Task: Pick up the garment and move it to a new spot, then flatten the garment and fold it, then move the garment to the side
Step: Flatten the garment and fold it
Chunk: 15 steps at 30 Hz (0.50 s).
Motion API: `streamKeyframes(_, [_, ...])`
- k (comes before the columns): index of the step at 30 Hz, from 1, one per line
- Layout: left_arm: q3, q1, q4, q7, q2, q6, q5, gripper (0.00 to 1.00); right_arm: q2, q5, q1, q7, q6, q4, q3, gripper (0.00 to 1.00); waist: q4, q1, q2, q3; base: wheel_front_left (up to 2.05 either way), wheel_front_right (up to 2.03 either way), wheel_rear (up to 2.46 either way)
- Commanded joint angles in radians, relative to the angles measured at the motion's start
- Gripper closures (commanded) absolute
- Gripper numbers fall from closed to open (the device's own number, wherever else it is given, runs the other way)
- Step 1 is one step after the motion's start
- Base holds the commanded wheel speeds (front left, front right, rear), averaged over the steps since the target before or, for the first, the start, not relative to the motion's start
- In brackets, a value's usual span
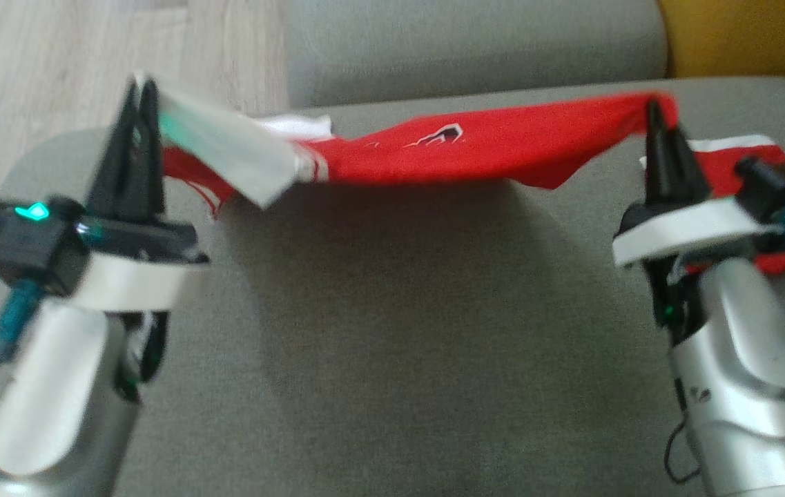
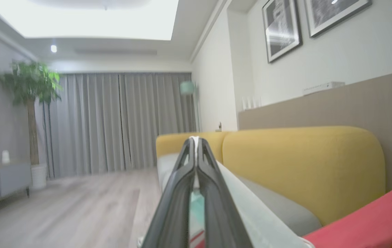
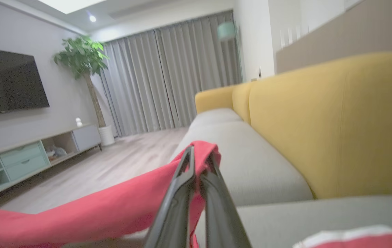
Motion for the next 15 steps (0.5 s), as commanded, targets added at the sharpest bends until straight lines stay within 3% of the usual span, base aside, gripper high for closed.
streamKeyframes(1, [0.054, -0.074, -0.065, 0.011, 0.047, 0.008, 0.015, 1.00, 0.009, -0.012, -0.055, 0.018, -0.001, -0.084, 0.014, 1.00, -0.010, 0.0000, -0.0001, -0.023, 0.00, 0.00, 0.00])
streamKeyframes(7, [0.081, -0.151, -0.264, 0.094, 0.108, 0.018, 0.043, 1.00, -0.022, -0.019, -0.043, 0.148, -0.001, -0.387, 0.011, 1.00, -0.022, 0.0000, -0.0001, -0.039, 0.00, 0.00, 0.00])
streamKeyframes(15, [0.150, -0.191, -0.422, 0.216, 0.175, 0.036, 0.023, 1.00, -0.038, -0.022, 0.026, 0.322, -0.001, -0.653, -0.024, 1.00, -0.030, 0.0000, -0.0001, -0.024, 0.00, 0.00, 0.00])
